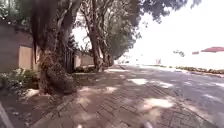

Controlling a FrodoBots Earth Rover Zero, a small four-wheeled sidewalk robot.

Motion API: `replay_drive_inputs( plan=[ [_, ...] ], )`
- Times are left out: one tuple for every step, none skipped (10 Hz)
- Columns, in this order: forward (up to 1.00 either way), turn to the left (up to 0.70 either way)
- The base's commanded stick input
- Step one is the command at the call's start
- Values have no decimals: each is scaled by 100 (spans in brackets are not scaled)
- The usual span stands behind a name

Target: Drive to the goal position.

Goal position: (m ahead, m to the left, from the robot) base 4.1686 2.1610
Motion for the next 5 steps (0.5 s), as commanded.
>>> replay_drive_inputs(
  plan=[
    [70, 0],
    [70, 0],
    [70, 0],
    [70, 0],
    [70, 0]
  ],
)
